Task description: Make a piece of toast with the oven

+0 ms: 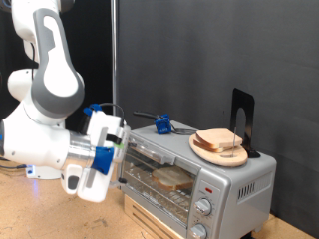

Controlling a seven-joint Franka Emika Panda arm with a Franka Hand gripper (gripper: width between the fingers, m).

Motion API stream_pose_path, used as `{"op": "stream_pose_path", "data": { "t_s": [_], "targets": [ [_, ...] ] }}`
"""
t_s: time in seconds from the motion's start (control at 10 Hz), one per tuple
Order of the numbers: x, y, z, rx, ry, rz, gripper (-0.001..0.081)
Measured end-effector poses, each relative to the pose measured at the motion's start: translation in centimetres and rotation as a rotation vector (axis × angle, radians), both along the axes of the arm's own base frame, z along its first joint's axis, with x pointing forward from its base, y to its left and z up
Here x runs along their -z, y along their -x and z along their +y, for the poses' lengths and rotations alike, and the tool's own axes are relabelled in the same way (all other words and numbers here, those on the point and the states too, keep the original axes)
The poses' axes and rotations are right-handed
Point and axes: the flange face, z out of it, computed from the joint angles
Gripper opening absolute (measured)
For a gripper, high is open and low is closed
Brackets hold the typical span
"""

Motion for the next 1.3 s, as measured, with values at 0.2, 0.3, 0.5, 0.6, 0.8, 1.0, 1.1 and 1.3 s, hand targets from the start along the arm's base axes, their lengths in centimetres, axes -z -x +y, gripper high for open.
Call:
{"op": "stream_pose_path", "data": {
  "t_s": [0.2, 0.3, 0.5, 0.6, 0.8, 1.0, 1.1, 1.3],
  "targets": [
    [0.6, -1.0, 0.2, 0.017, 0.003, -0.001, 0.0809],
    [0.4, -0.6, 0.6, -0.035, -0.021, 0.015, 0.0809],
    [0.0, -1.1, 1.5, -0.071, -0.08, 0.043, 0.0809],
    [0.5, -2.2, 2.3, -0.075, -0.105, 0.041, 0.0809],
    [2.1, -4.9, 3.4, -0.047, -0.152, 0.029, 0.0809],
    [3.6, -7.6, 4.0, -0.014, -0.159, 0.015, 0.0809],
    [4.2, -9.0, 4.1, -0.006, -0.15, -0.009, 0.0809],
    [5.8, -11.5, 3.7, 0.016, -0.132, -0.033, 0.0809]
  ]
}}
